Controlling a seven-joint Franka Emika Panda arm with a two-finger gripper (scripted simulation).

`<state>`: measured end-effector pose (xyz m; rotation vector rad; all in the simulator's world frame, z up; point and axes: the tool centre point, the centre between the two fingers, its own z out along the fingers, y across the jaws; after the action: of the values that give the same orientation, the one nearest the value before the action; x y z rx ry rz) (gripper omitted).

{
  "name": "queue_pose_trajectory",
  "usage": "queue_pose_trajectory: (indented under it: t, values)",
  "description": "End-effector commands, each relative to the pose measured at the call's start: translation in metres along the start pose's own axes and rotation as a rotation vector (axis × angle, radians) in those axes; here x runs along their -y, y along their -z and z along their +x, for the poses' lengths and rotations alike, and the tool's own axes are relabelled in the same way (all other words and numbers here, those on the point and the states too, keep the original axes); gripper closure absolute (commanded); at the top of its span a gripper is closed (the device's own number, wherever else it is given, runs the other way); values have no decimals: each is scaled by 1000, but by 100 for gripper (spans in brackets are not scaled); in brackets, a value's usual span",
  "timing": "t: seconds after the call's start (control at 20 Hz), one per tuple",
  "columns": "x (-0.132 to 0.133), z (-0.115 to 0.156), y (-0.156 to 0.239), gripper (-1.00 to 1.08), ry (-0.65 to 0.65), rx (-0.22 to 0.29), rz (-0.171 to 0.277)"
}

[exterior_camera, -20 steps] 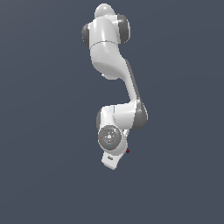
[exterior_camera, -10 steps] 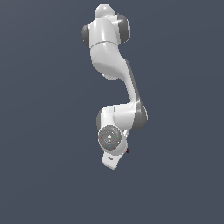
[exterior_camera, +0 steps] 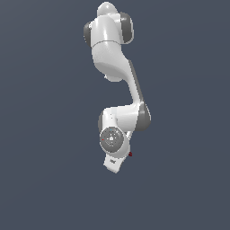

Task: Pick up the object and move it to a goal position.

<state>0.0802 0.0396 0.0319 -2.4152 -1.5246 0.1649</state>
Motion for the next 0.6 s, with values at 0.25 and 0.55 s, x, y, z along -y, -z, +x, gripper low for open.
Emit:
queue_pose_trajectory:
  t: [0.25, 0.55]
  values:
    - [9, -20, 16, 108, -2, 1, 0]
    - [25, -50, 42, 108, -2, 2, 0]
